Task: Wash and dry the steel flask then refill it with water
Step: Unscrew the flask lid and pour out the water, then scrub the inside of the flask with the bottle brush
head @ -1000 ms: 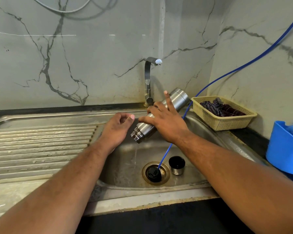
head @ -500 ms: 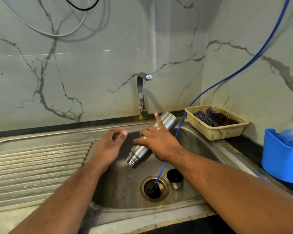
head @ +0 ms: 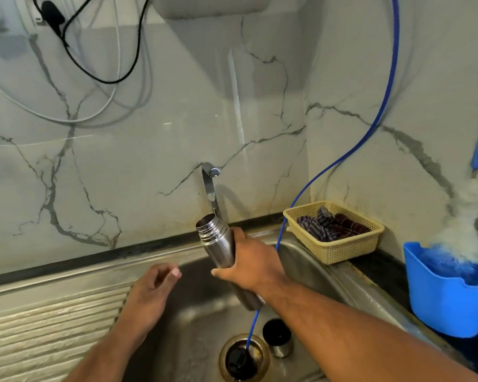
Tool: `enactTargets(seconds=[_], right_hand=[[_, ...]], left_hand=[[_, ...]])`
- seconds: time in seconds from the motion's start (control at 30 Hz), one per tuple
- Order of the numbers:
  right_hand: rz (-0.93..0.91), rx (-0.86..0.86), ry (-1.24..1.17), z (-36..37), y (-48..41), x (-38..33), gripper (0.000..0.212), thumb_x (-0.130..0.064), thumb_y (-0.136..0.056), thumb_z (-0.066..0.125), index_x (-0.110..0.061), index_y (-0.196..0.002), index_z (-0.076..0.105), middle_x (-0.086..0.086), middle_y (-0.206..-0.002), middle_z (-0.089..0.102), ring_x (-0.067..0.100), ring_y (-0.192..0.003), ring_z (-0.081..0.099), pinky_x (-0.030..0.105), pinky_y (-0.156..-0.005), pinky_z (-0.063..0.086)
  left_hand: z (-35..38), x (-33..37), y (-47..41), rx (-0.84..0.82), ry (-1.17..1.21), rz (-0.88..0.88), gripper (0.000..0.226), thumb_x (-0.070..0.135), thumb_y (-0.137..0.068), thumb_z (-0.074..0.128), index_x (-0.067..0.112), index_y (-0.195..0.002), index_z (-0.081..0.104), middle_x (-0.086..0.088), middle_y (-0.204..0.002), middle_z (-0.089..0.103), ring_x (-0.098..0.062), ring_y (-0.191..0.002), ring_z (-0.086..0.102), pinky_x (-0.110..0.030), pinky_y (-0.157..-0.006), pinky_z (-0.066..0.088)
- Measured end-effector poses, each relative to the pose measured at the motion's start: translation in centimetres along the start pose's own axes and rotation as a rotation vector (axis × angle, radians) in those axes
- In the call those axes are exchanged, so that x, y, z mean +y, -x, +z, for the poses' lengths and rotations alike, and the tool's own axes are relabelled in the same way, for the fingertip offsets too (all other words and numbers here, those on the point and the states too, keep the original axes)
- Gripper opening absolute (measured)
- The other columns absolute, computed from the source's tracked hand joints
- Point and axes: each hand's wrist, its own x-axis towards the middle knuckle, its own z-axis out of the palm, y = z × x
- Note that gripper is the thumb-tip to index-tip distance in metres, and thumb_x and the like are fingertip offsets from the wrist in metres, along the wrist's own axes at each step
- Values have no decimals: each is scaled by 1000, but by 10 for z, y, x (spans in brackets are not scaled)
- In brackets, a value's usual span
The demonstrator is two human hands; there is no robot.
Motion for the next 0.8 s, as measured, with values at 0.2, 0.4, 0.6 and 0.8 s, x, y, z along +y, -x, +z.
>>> enactTargets(seconds=[0.2, 0.4, 0.6, 0.8], right_hand=[[166, -73, -220, 3, 5, 1, 78, -68, -66, 82, -33, -128, 51, -8, -123, 68, 15, -108, 67, 33, -92, 54], [341, -56, -299, 10, 0, 6, 77, -71, -61, 82, -33, -123, 55, -9, -116, 70, 14, -101, 69, 35, -86, 58], [408, -47, -248, 17, -12, 18, 77, -69, -64, 82, -28, -123, 54, -6, -119, 70, 18, -105, 69, 39, -89, 57], [452, -25, -258, 25, -19, 32, 74, -69, -64, 81, -30, -121, 55, -8, -115, 70, 17, -101, 69, 38, -87, 57]], left_hand=[[2, -5, -1, -34, -126, 1, 17, 33, -93, 70, 32, -111, 69, 15, -110, 73, 0, -103, 67, -35, -98, 52], [19, 11, -6, -44, -272, 52, 14, 27, -97, 67, 30, -110, 66, 14, -105, 69, 3, -98, 61, -10, -77, 40], [38, 33, -69, -46, -395, 145, 14, 24, -96, 67, 26, -110, 64, 11, -101, 67, -8, -96, 63, -17, -80, 44], [80, 59, -132, 26, -348, 189, 29, 19, -94, 68, 12, -123, 68, -2, -112, 73, -10, -91, 64, -14, -78, 44]])
